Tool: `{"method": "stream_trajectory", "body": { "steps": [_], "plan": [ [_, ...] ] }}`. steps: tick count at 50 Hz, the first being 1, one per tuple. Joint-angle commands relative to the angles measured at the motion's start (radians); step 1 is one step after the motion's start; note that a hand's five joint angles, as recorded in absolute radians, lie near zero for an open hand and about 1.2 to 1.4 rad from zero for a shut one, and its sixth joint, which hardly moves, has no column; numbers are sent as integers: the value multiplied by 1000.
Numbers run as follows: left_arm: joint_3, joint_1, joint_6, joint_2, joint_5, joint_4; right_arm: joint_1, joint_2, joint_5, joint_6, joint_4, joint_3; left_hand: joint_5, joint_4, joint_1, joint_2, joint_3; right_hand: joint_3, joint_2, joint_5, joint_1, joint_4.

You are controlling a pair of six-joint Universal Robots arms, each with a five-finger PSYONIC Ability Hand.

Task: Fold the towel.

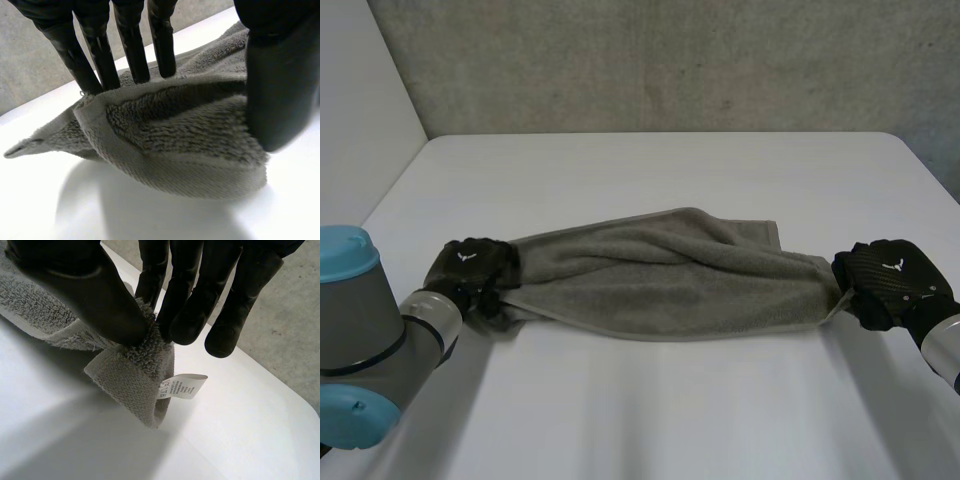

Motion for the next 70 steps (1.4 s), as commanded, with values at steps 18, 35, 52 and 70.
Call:
{"method": "stream_trajectory", "body": {
  "steps": [18, 35, 52, 70],
  "plan": [
    [75, -8, -5, 287, 39, -5, 11, -207, -10, 40, 415, -326, 602, 772, 776, 783, 778, 67, 141, 81, 87, 67],
    [329, 1, -15, 423, 70, -288, 21, -181, -29, 35, 786, -885, 602, 772, 776, 783, 778, 67, 141, 81, 87, 67],
    [684, 23, 82, -74, 62, -284, 303, 334, 264, -170, 528, -1118, 602, 772, 776, 783, 778, 67, 141, 81, 87, 67],
    [749, -28, -257, 74, 14, 184, 313, 104, 250, 94, -265, -861, 602, 772, 776, 783, 778, 67, 141, 81, 87, 67]
  ]
}}
